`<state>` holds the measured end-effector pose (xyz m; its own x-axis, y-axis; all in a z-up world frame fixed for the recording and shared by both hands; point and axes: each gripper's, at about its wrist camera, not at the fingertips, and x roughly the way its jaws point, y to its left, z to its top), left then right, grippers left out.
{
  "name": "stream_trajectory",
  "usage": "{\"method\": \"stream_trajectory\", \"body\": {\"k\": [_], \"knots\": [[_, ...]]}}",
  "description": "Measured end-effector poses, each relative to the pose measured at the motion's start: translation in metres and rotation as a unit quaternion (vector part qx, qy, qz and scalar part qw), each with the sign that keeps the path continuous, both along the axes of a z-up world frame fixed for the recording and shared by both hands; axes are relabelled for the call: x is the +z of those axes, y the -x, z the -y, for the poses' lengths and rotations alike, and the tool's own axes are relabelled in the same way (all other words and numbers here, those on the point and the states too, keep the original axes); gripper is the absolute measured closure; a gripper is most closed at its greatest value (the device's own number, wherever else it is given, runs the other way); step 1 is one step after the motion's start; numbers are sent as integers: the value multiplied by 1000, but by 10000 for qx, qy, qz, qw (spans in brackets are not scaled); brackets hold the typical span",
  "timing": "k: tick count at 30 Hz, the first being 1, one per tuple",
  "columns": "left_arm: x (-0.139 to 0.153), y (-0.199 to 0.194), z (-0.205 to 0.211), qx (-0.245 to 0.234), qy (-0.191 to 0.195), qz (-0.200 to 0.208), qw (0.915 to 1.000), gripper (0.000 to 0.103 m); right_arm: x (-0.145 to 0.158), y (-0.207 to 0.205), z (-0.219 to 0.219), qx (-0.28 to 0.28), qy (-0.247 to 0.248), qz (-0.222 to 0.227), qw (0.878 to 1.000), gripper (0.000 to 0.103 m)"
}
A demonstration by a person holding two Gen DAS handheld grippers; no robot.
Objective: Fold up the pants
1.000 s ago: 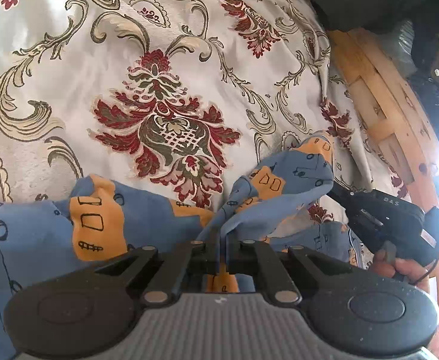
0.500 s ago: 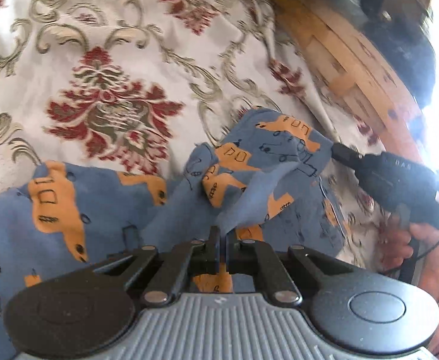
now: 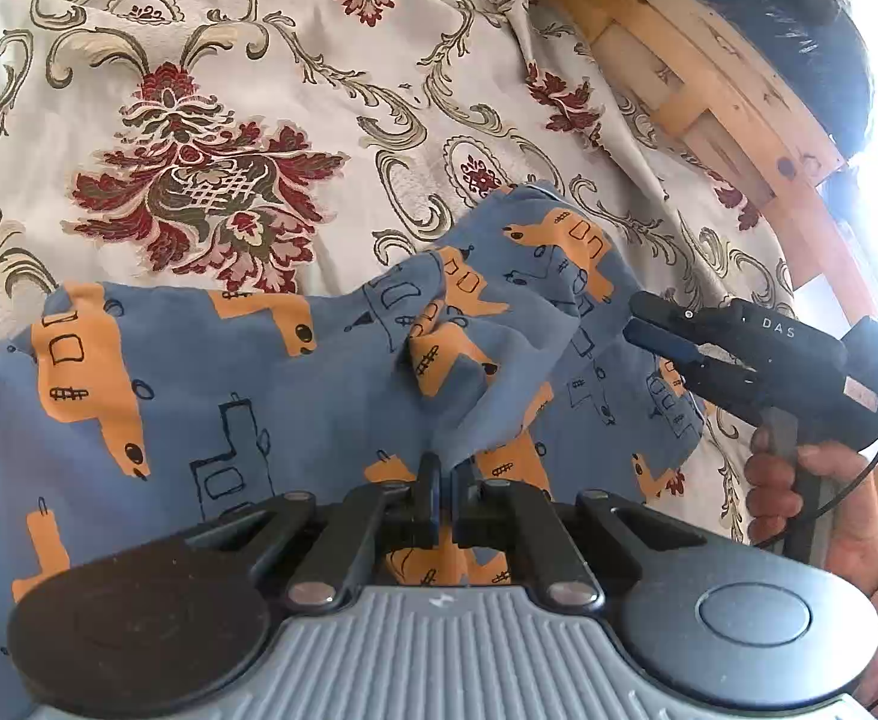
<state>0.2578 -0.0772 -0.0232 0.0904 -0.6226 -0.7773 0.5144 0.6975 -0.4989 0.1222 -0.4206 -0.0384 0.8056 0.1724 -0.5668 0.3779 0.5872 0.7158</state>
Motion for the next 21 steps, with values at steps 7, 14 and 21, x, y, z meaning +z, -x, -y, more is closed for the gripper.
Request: {"method": "stream_trajectory", "body": {"k": [7, 14, 21], "knots": [[-2, 0, 1, 9, -83, 5, 10000, 99, -6, -11, 0, -101, -35, 173, 9998, 71], [6, 13, 12, -246, -114, 200, 9994, 99, 27, -9, 1, -127, 788, 693, 9944, 103], [12, 38, 29, -763, -212, 456, 9958, 99, 66, 44, -31, 351, 3112, 780, 9465, 103]]}}
